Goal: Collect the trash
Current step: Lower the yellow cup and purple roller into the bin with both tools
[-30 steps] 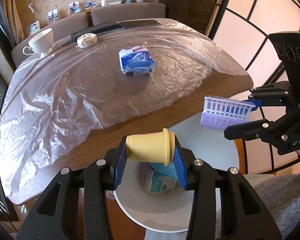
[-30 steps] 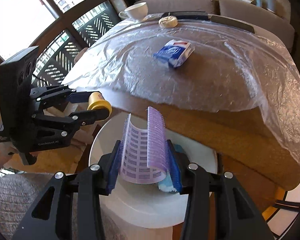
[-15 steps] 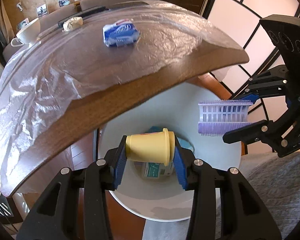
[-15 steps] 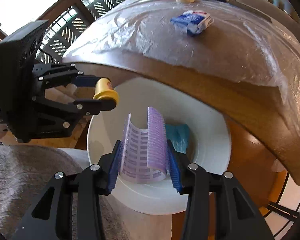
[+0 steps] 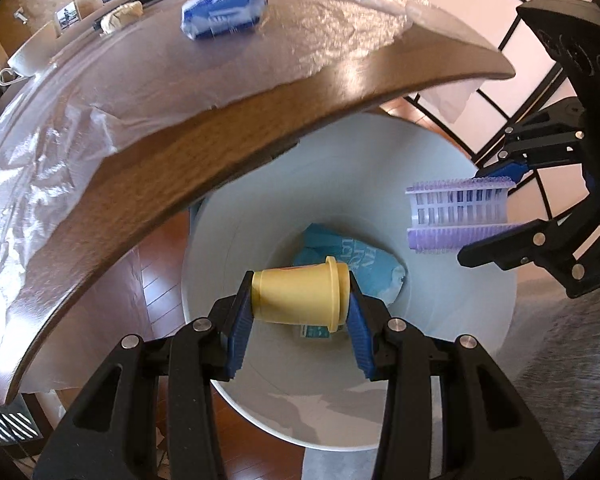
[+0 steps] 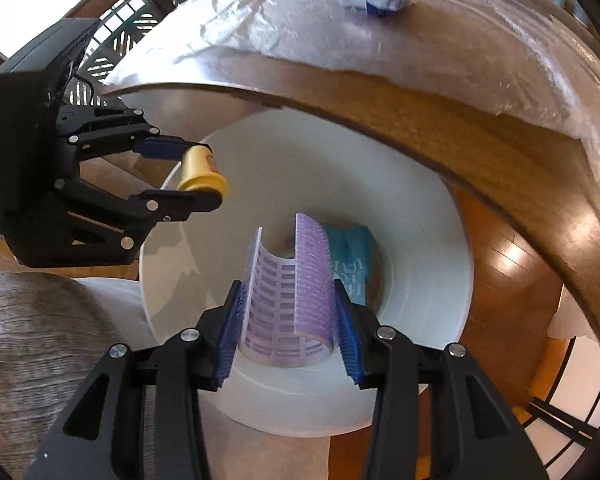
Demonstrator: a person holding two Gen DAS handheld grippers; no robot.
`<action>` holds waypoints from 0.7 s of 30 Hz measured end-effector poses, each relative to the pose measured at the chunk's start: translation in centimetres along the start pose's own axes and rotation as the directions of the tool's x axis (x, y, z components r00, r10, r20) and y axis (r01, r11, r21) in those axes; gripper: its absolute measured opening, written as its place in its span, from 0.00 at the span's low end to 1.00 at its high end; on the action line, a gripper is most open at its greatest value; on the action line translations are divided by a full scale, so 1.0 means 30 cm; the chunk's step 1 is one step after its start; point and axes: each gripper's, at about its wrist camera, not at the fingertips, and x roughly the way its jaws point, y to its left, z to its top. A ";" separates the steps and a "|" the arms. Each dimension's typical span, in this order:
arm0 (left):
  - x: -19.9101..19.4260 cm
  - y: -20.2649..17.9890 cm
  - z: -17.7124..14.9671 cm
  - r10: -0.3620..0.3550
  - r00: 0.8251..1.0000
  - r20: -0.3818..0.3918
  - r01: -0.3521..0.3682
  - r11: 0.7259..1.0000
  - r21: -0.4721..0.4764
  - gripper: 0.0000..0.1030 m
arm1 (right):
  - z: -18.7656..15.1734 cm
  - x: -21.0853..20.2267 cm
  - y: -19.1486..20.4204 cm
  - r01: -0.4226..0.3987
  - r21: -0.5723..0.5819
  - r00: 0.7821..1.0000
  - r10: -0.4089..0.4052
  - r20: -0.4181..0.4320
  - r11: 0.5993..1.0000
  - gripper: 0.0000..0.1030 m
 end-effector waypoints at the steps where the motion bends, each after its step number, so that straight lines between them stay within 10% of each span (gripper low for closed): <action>1: 0.012 0.002 -0.001 -0.002 1.000 -0.008 0.002 1.000 -0.001 0.43 | 0.000 0.011 -0.004 0.003 0.008 1.000 -0.003 0.013 1.000 0.41; 21: 0.134 0.009 0.013 0.006 0.996 -0.084 -0.005 1.000 0.012 0.43 | 0.048 0.165 -0.034 0.027 0.010 0.998 -0.027 -0.060 1.000 0.41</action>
